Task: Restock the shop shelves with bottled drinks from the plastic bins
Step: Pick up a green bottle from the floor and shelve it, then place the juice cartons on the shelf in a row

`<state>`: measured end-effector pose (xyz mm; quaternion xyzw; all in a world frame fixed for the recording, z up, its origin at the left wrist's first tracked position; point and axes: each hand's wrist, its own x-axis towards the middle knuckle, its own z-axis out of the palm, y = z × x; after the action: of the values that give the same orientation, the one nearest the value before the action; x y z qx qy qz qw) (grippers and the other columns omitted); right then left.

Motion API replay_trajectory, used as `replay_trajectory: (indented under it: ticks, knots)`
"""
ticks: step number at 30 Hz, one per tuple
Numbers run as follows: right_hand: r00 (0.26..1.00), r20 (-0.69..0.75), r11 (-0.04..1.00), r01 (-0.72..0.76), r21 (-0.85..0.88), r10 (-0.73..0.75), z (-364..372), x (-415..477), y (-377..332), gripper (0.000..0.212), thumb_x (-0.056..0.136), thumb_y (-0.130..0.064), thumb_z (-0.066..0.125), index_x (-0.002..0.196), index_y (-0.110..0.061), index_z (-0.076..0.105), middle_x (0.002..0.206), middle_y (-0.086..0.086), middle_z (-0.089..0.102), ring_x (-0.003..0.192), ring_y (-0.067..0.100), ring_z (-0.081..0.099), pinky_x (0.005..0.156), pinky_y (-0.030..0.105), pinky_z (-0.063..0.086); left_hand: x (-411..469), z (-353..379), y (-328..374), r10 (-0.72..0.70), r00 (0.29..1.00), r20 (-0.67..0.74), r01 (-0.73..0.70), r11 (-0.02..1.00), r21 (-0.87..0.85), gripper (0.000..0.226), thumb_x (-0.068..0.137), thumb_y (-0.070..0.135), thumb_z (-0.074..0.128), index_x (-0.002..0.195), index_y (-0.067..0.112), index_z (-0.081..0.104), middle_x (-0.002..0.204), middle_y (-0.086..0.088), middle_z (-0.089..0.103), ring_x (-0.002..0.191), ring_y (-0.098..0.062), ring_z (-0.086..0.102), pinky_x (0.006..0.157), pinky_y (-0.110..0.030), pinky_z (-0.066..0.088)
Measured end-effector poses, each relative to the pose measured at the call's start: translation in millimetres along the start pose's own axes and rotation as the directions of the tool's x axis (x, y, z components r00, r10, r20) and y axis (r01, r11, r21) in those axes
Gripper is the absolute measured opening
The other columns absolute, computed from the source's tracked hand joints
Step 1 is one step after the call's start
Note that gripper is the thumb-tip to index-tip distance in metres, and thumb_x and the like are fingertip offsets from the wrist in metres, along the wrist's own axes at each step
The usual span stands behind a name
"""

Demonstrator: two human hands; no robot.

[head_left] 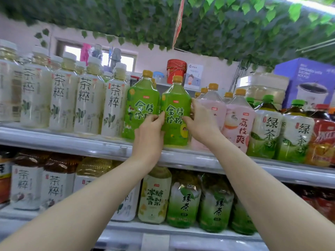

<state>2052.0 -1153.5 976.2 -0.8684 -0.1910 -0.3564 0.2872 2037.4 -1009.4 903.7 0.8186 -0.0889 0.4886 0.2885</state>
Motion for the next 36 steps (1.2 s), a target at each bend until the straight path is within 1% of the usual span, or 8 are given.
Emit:
replay_trajectory:
  ticks: [7, 10, 15, 18, 23, 27, 30, 36]
  knots:
    - [0.992, -0.126, 0.99, -0.037, -0.14, 0.019, 8, -16, 0, 0.048, 0.091, -0.013, 0.071, 0.133, -0.01, 0.047, 0.109, 0.012, 0.068, 0.1, 0.03, 0.064, 0.072, 0.029, 0.037, 2, 0, -5, 0.056, 0.998, 0.009, -0.057, 0.983, 0.177, 0.064, 0.091, 0.008, 0.064, 0.148, 0.026, 0.04, 0.137, 0.001, 0.055, 0.101, -0.027, 0.063, 0.077, -0.036, 0.05]
    - [0.988, -0.153, 0.988, -0.036, -0.15, 0.013, 13, -22, 1, 0.057, 0.091, -0.018, 0.073, 0.14, -0.012, 0.046, 0.107, 0.009, 0.071, 0.096, 0.025, 0.067, 0.073, 0.029, 0.044, 2, 0, -5, 0.044, 0.999, 0.008, -0.045, 0.984, 0.173, 0.065, 0.091, 0.007, 0.064, 0.149, 0.025, 0.039, 0.133, 0.001, 0.057, 0.099, -0.026, 0.063, 0.079, -0.037, 0.051]
    - [0.984, -0.176, 0.994, -0.043, -0.104, 0.024, 16, -26, 5, 0.043, 0.09, -0.02, 0.074, 0.129, -0.014, 0.058, 0.106, 0.006, 0.072, 0.097, 0.022, 0.068, 0.084, 0.032, 0.051, 1, -3, -2, 0.067, 0.997, 0.027, -0.071, 0.981, 0.179, 0.065, 0.092, 0.009, 0.065, 0.15, 0.021, 0.039, 0.14, -0.001, 0.053, 0.102, -0.029, 0.063, 0.081, -0.041, 0.053]
    - [0.99, -0.137, 0.998, -0.048, -0.027, 0.044, 16, -37, 7, 0.041, 0.089, -0.012, 0.073, 0.128, -0.015, 0.06, 0.109, 0.004, 0.071, 0.097, 0.02, 0.067, 0.09, 0.037, 0.054, -5, -6, -3, 0.073, 0.996, 0.051, -0.078, 0.993, 0.093, 0.06, 0.091, 0.01, 0.065, 0.147, 0.021, 0.045, 0.138, -0.001, 0.056, 0.11, -0.027, 0.061, 0.088, -0.038, 0.048]
    - [0.979, -0.204, 0.999, -0.016, 0.047, 0.025, 26, -78, 12, 0.04, 0.093, -0.01, 0.069, 0.132, -0.014, 0.063, 0.118, 0.003, 0.07, 0.1, 0.013, 0.065, 0.095, 0.036, 0.054, -30, -13, -11, 0.004, 0.996, 0.087, 0.02, 0.962, -0.272, 0.051, 0.09, 0.014, 0.067, 0.139, 0.023, 0.055, 0.134, -0.001, 0.061, 0.122, -0.018, 0.056, 0.107, -0.038, 0.043]
    - [0.971, -0.233, 0.997, -0.033, 0.075, 0.05, 37, -118, 11, 0.036, 0.094, -0.01, 0.066, 0.129, -0.015, 0.064, 0.117, 0.0, 0.069, 0.094, 0.009, 0.063, 0.091, 0.036, 0.056, -64, -17, -18, -0.01, 0.996, 0.085, 0.046, 0.897, -0.439, 0.044, 0.09, 0.008, 0.064, 0.131, 0.023, 0.063, 0.12, 0.004, 0.067, 0.106, -0.009, 0.063, 0.097, -0.036, 0.052]
    - [0.969, -0.219, 0.991, -0.099, 0.089, 0.116, 48, -152, 15, 0.033, 0.094, -0.011, 0.067, 0.126, -0.018, 0.065, 0.11, -0.004, 0.067, 0.085, 0.008, 0.062, 0.087, 0.034, 0.056, -99, -15, -22, 0.016, 0.995, 0.094, 0.029, 0.888, -0.459, 0.041, 0.086, 0.004, 0.063, 0.121, 0.024, 0.07, 0.107, 0.006, 0.071, 0.094, -0.006, 0.065, 0.089, -0.032, 0.054]
    - [0.946, -0.125, 0.954, -0.297, 0.038, 0.299, 80, -251, 35, 0.027, 0.095, -0.017, 0.066, 0.122, -0.018, 0.066, 0.088, -0.007, 0.065, 0.078, 0.008, 0.059, 0.078, 0.028, 0.053, -190, -3, -49, 0.018, 0.954, 0.299, 0.133, 0.868, -0.478, 0.034, 0.091, 0.01, 0.062, 0.122, 0.022, 0.069, 0.11, 0.005, 0.07, 0.099, -0.01, 0.066, 0.088, -0.026, 0.055]
